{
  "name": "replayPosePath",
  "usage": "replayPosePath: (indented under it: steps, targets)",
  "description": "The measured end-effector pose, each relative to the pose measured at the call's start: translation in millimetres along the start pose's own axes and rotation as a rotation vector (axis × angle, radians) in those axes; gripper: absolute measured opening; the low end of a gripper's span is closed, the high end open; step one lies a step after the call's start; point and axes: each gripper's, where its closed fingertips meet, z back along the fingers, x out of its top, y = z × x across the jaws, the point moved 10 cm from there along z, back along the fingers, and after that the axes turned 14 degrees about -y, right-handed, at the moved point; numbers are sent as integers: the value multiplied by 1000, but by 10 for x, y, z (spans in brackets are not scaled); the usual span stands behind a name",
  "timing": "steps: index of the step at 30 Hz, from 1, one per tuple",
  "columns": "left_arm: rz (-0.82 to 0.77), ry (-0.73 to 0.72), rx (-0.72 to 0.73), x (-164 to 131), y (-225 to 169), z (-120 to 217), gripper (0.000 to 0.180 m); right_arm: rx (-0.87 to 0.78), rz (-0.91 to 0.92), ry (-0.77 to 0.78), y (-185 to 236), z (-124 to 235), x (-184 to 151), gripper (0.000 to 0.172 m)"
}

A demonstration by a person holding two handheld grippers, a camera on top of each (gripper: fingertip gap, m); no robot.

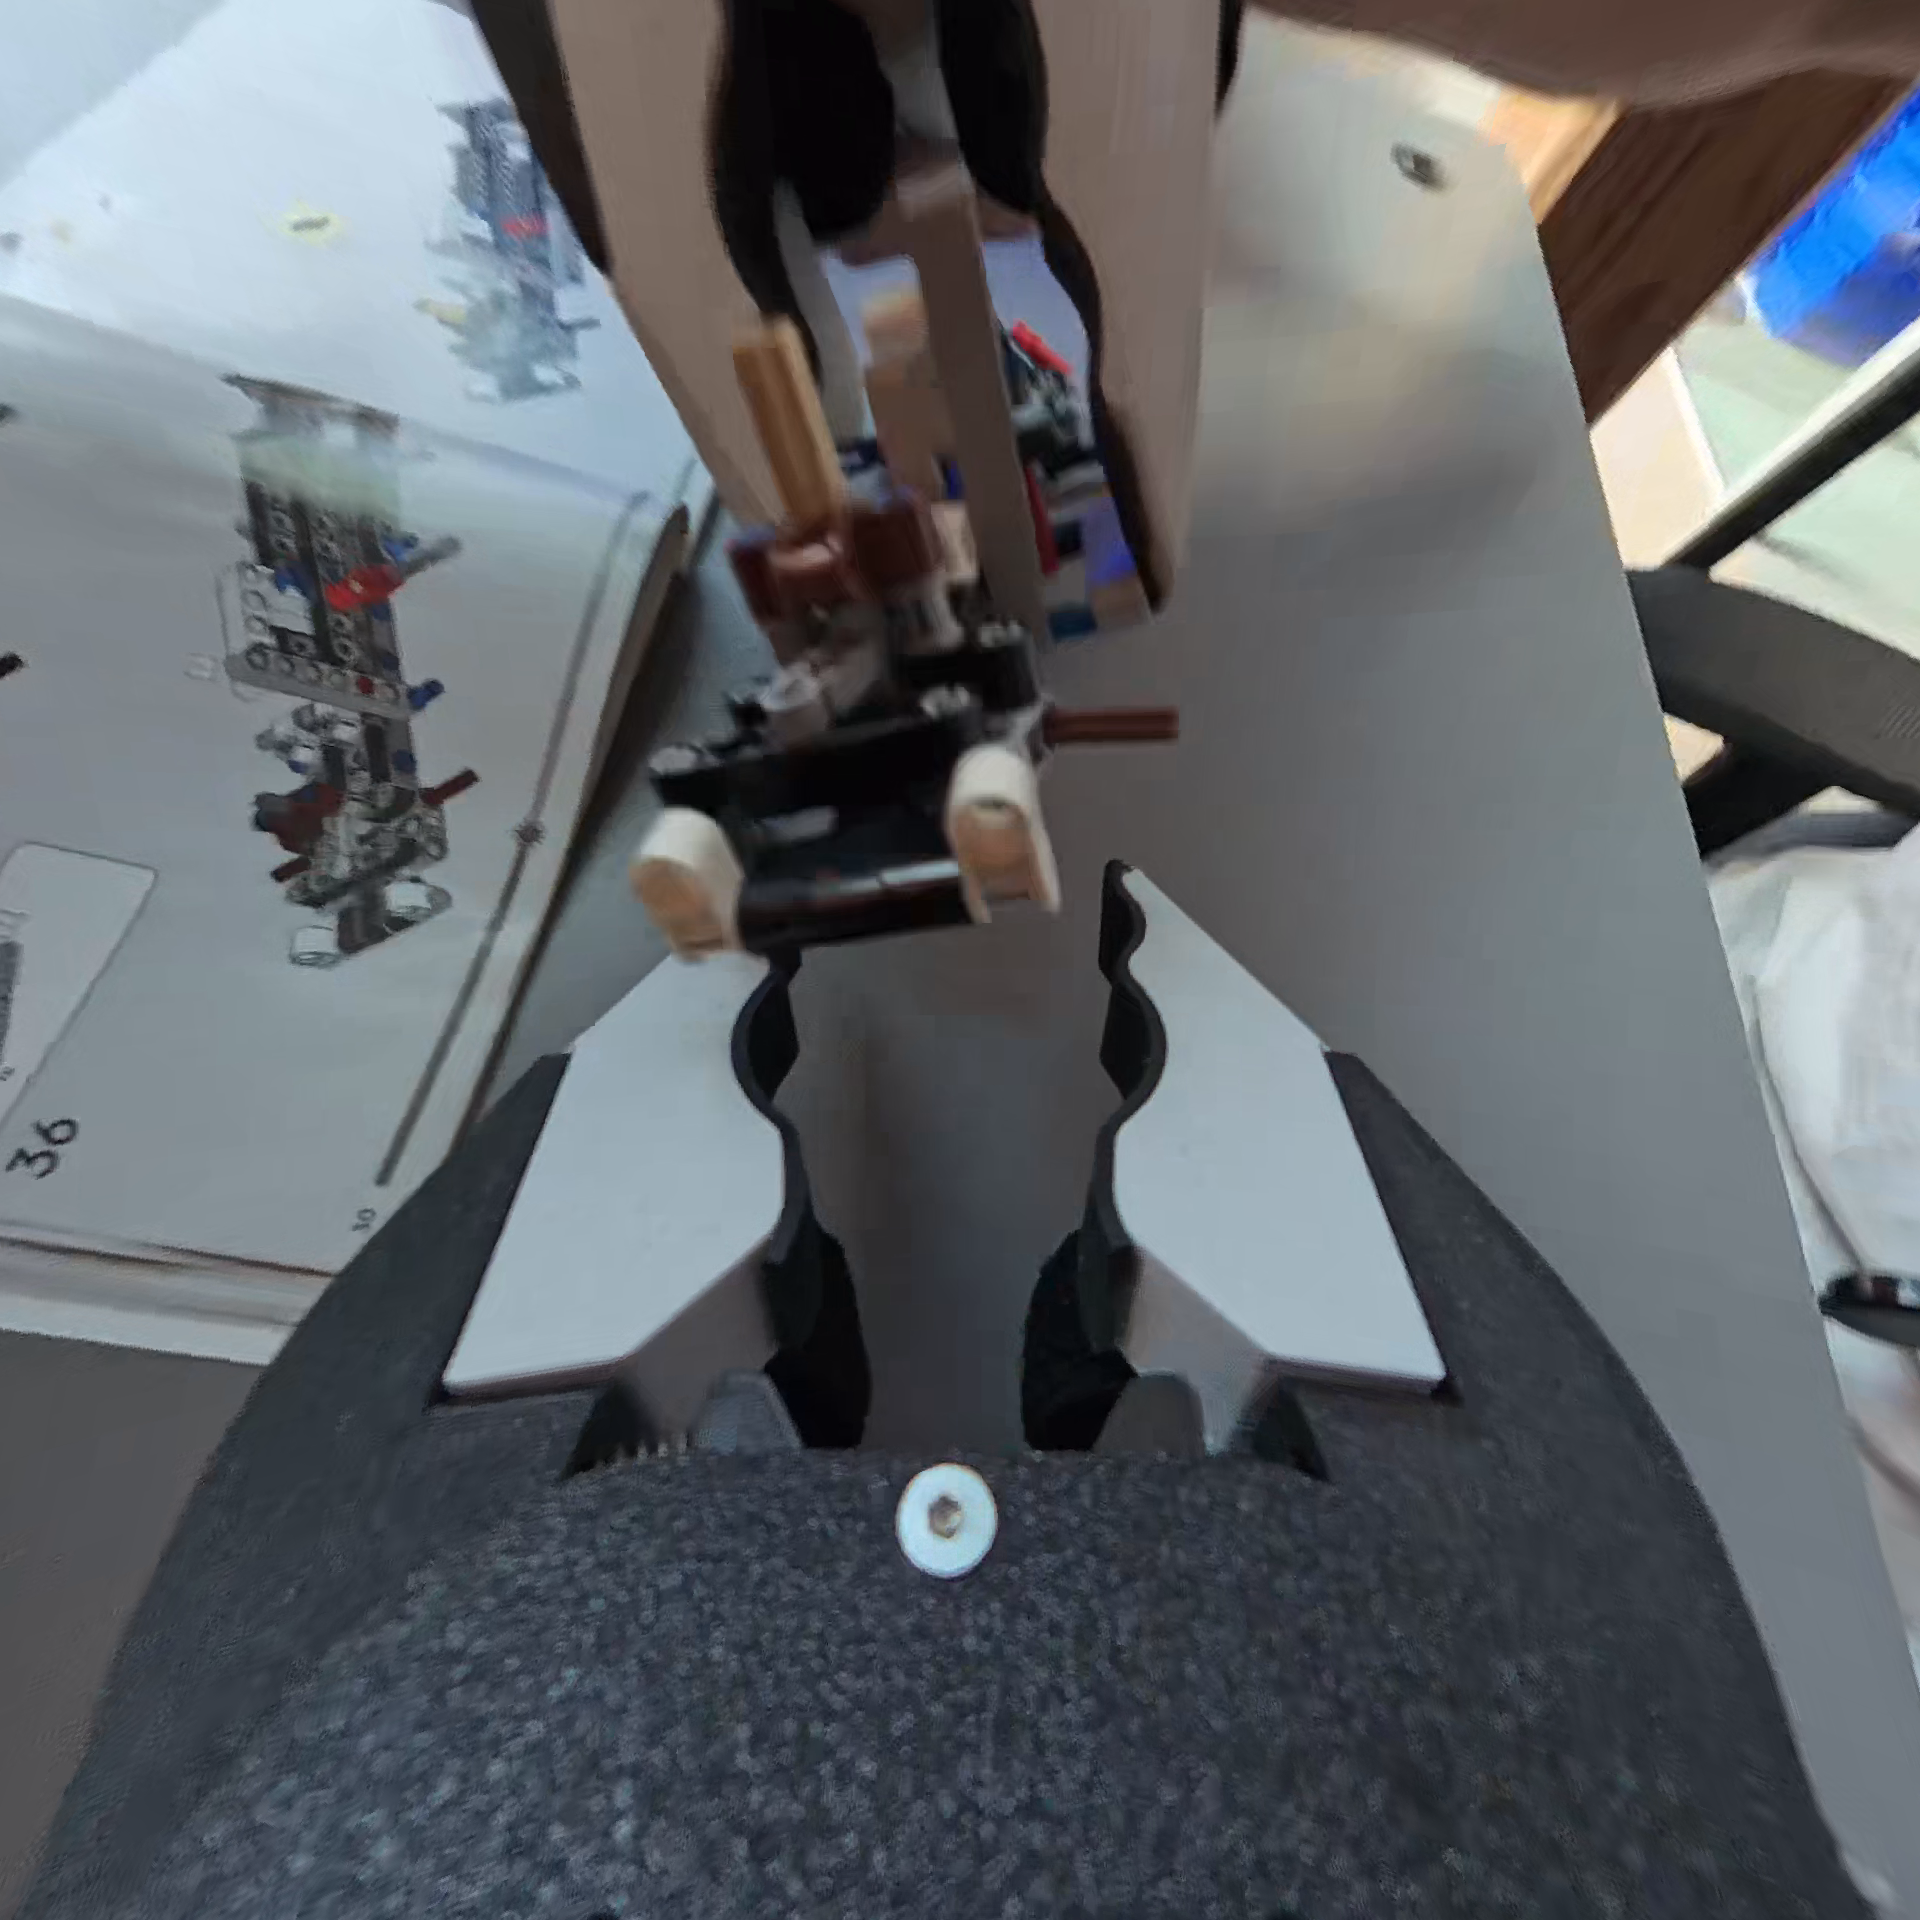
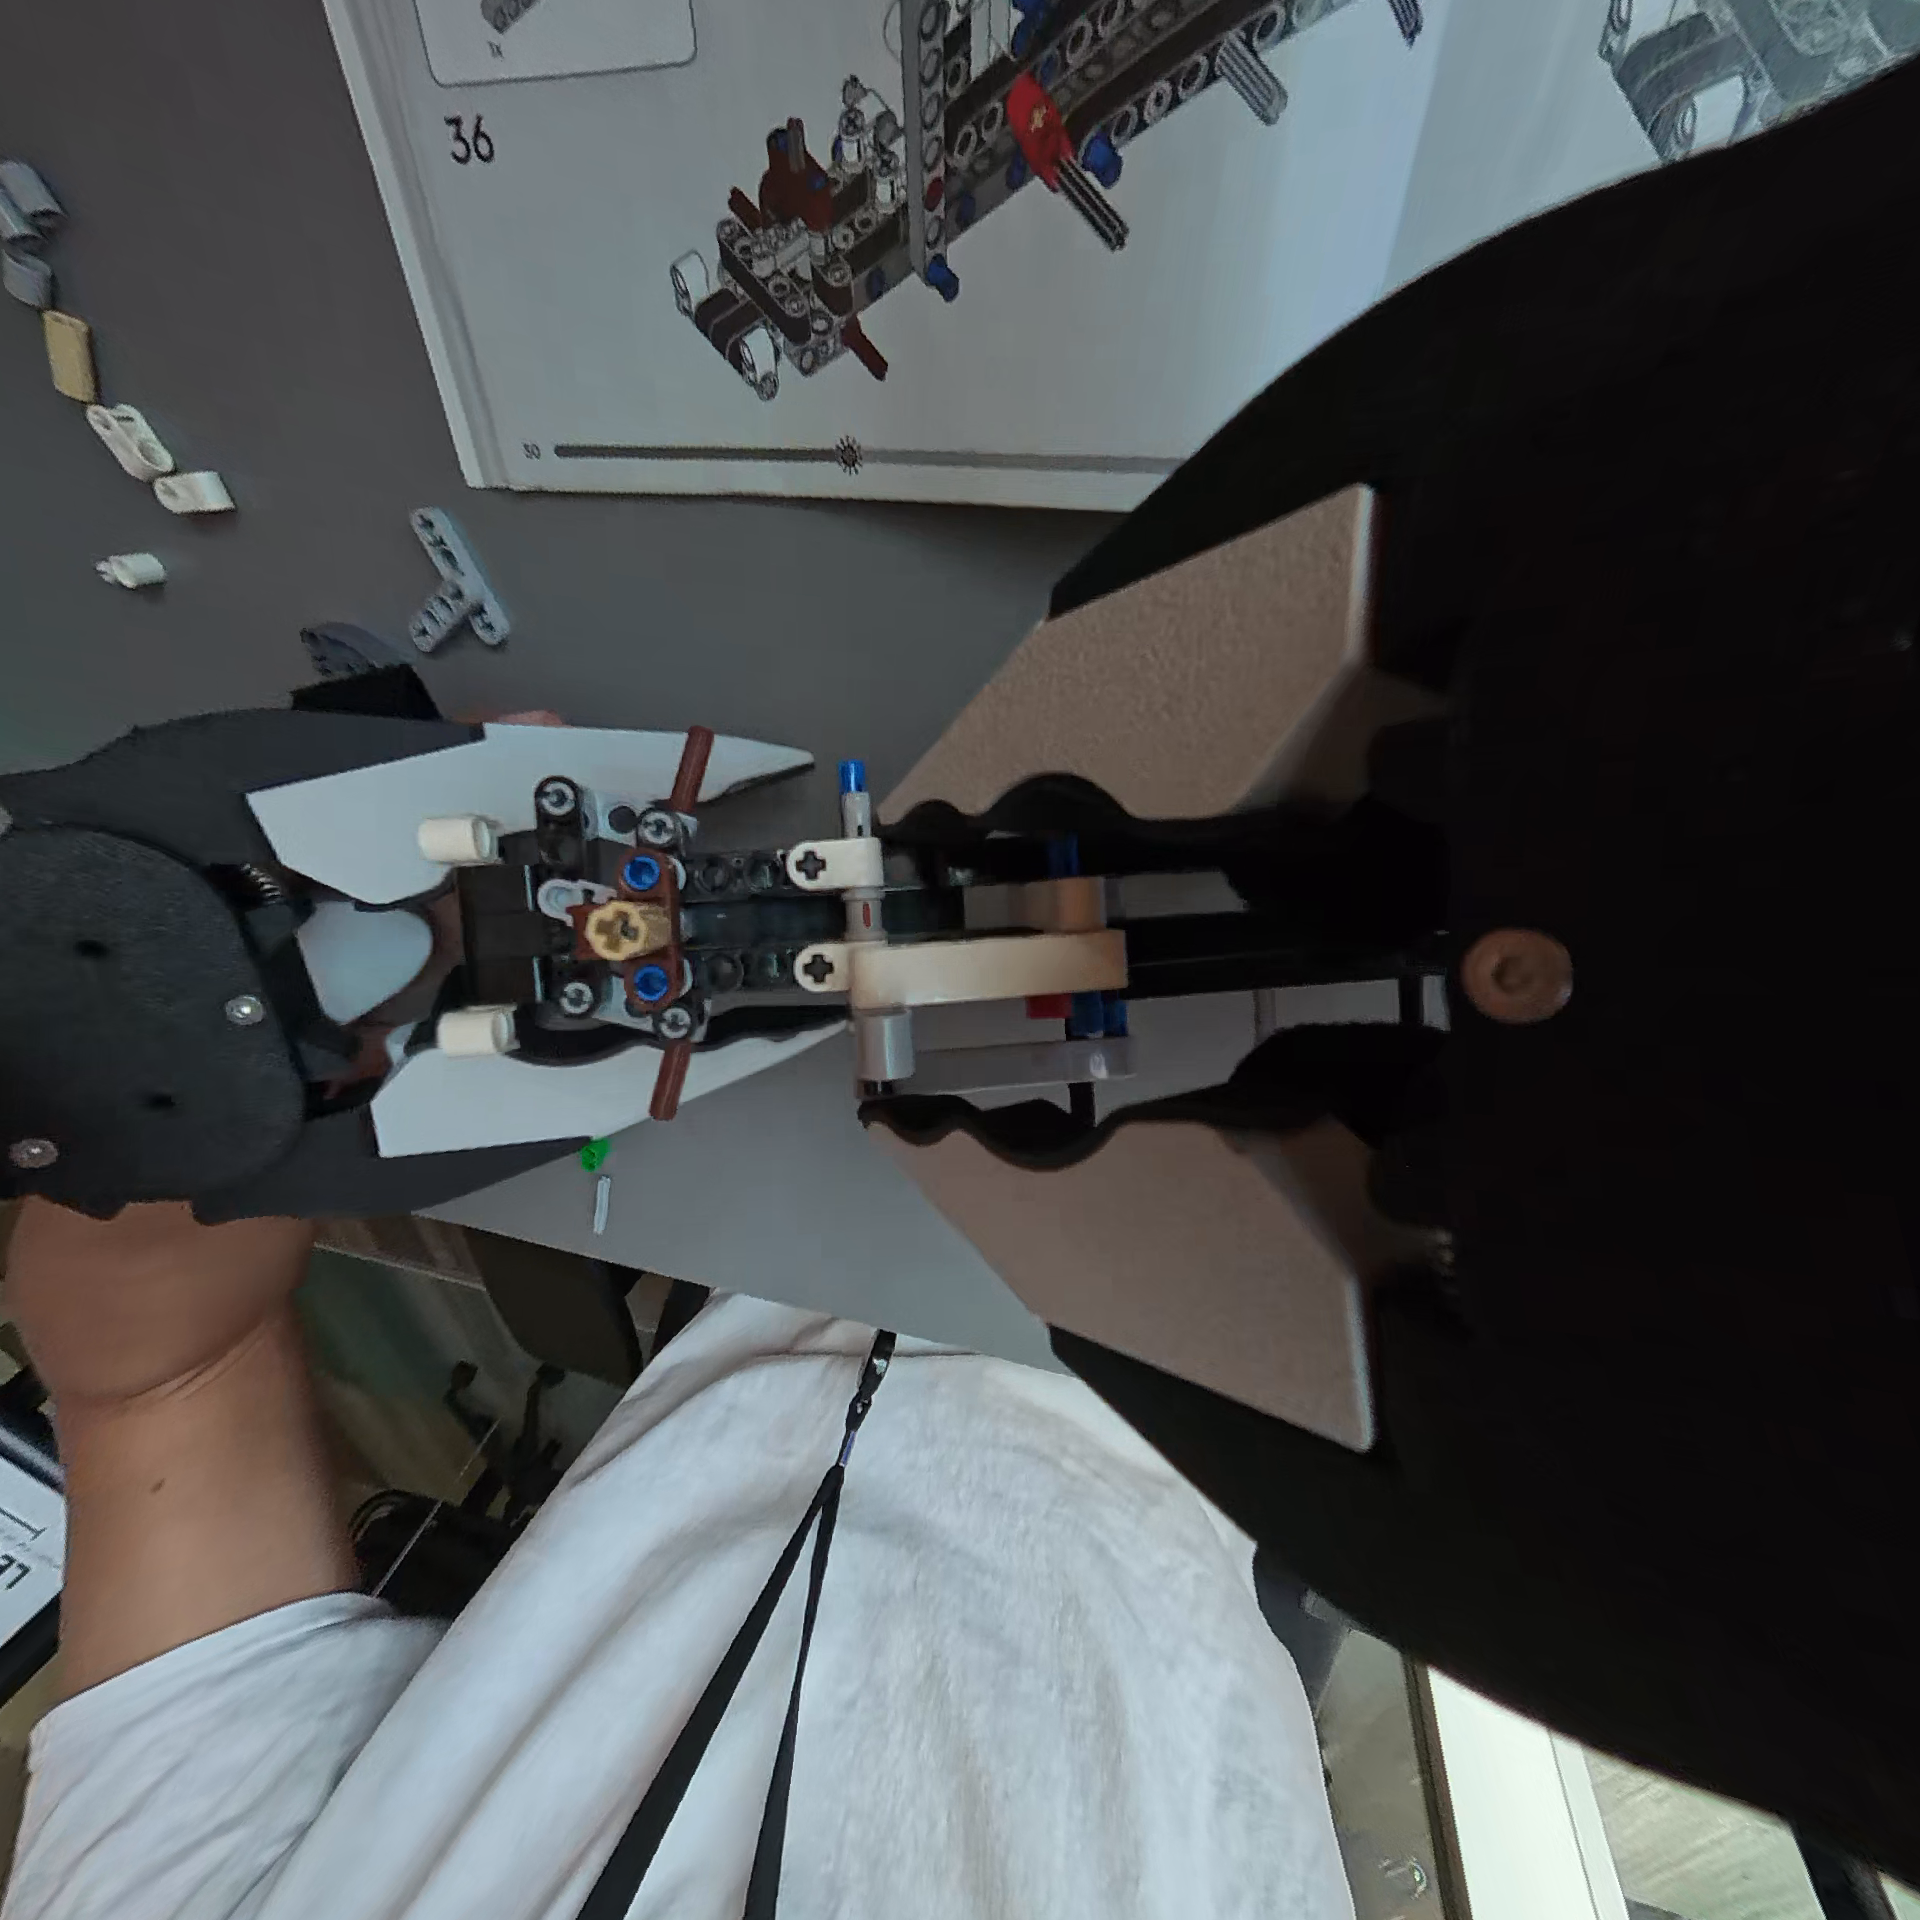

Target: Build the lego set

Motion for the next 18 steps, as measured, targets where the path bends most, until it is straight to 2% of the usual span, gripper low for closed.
replayPosePath:
  steps: [1, 5, 8, 15, 18]
  targets:
    - [29, -51, 24, 47, 38, -4, 55, 1, -4, -7, -18, -5, -4, 46]
    - [153, -241, 58, 116, 117, 23, 45, 10, -23, -60, -49, 8, 0, 46]
    - [218, -370, 49, 183, 101, 41, 50, 22, -34, -127, -71, 76, 26, 46]
    - [347, -531, 23, 237, 161, 25, 42, 43, -31, -213, -93, 176, 34, 47]
    - [373, -576, 10, 260, 157, 12, 33, 28, -14, -215, -85, 205, 47, 47]
